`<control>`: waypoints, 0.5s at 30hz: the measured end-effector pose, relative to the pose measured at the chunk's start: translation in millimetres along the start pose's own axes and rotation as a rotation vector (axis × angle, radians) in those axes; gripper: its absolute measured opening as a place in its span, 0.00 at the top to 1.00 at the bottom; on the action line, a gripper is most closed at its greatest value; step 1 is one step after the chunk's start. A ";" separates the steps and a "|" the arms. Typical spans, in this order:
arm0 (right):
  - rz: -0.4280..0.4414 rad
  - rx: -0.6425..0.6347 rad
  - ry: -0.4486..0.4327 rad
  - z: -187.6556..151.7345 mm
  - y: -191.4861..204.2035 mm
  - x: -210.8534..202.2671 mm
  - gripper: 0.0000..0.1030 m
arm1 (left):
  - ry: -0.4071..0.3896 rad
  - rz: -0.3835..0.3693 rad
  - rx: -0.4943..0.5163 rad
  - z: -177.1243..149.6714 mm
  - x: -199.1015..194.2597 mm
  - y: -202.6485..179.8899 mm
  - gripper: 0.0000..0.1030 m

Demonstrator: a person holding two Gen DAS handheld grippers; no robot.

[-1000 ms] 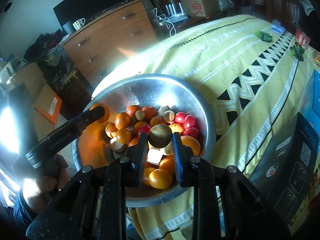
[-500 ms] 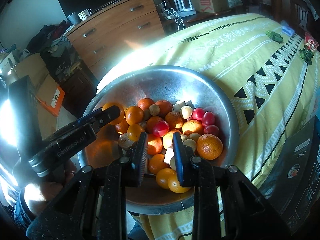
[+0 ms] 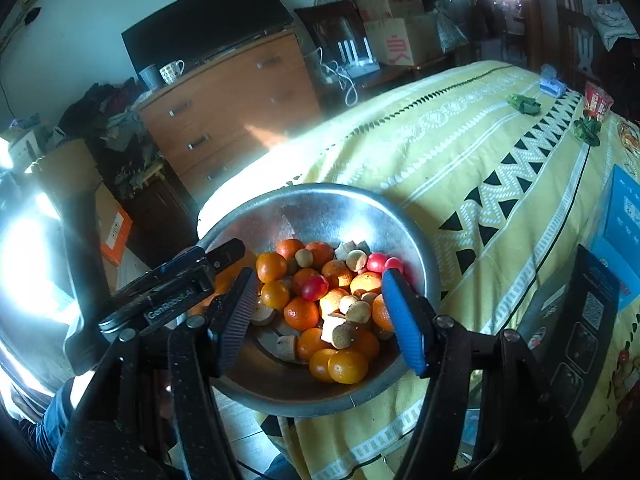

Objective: Organize fruits
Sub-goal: 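Move both open tools back over the fruit pile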

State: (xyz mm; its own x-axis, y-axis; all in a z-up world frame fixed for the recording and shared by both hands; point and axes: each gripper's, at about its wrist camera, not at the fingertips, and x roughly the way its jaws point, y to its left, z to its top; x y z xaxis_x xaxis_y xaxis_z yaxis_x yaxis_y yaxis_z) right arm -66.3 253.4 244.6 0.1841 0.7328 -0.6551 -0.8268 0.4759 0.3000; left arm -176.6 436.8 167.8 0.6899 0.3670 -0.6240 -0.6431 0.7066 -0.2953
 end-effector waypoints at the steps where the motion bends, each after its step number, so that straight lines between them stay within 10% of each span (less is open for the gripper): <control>1: -0.009 -0.007 -0.024 -2.6 -0.8 -13.0 0.37 | -0.014 -0.006 0.010 1.0 -5.1 -4.4 0.31; 15: -0.292 0.155 -0.095 -134.0 -93.2 -139.7 0.35 | -0.113 -0.220 0.196 -22.1 -62.1 -132.2 0.15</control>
State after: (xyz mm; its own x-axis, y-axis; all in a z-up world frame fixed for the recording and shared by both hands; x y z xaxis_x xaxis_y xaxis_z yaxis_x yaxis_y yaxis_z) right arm -86.2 41.6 215.3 0.4561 0.5932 -0.6634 -0.6422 0.7354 0.2160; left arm -141.8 307.2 229.6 0.8450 0.2490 -0.4732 -0.4051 0.8758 -0.2625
